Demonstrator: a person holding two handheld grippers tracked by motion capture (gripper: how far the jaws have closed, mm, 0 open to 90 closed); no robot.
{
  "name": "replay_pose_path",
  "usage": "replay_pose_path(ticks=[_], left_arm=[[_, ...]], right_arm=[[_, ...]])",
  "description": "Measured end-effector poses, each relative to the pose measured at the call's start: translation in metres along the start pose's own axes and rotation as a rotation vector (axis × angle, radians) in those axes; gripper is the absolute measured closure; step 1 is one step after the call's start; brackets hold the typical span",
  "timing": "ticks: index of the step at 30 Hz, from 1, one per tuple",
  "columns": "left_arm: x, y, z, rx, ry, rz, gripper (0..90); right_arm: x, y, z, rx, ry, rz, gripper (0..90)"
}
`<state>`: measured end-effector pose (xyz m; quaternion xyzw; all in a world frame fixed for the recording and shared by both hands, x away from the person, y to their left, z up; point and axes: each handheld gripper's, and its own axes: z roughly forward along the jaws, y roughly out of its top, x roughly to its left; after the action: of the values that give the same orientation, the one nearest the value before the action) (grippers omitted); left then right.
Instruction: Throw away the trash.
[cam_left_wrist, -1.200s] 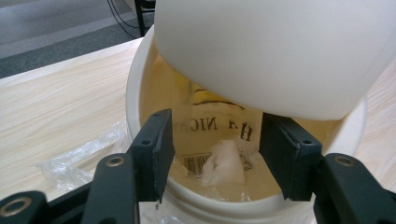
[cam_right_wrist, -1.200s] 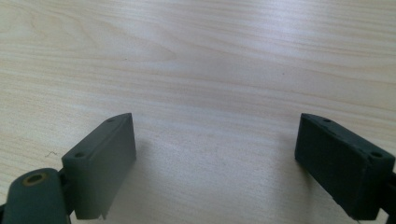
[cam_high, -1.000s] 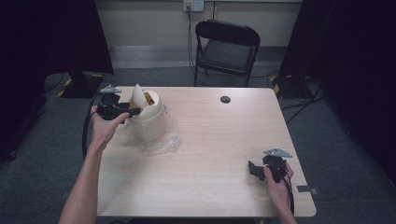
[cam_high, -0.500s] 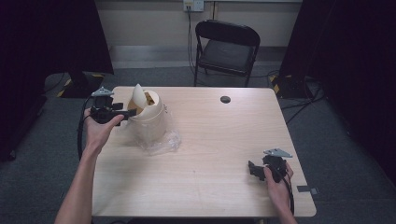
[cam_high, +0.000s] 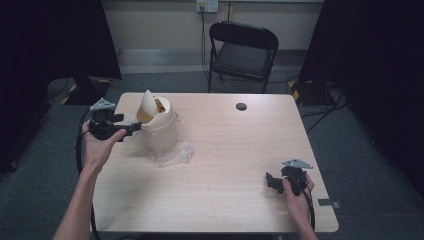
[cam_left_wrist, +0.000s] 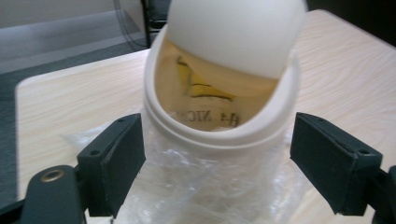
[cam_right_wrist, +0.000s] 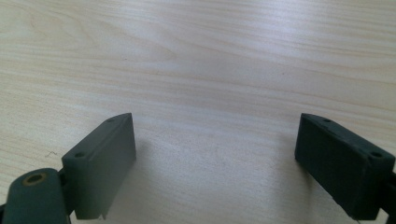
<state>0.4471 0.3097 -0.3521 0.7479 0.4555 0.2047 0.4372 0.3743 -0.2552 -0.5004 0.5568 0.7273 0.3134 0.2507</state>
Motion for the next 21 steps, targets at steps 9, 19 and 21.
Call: replay_pose_path(ticks=[9, 19, 21], left_arm=[[-0.015, -0.021, -0.013, 0.025, 0.028, 0.018, 16.5], [-0.033, -0.055, -0.028, 0.073, 0.032, 0.074, 17.5], [-0.036, -0.063, -0.027, 0.081, 0.028, 0.080, 17.3]], right_arm=[[0.000, 0.000, 0.000, 0.000, 0.000, 0.000, 11.5], [0.000, 0.000, 0.000, 0.000, 0.000, 0.000, 11.6], [0.000, 0.000, 0.000, 0.000, 0.000, 0.000, 11.6]])
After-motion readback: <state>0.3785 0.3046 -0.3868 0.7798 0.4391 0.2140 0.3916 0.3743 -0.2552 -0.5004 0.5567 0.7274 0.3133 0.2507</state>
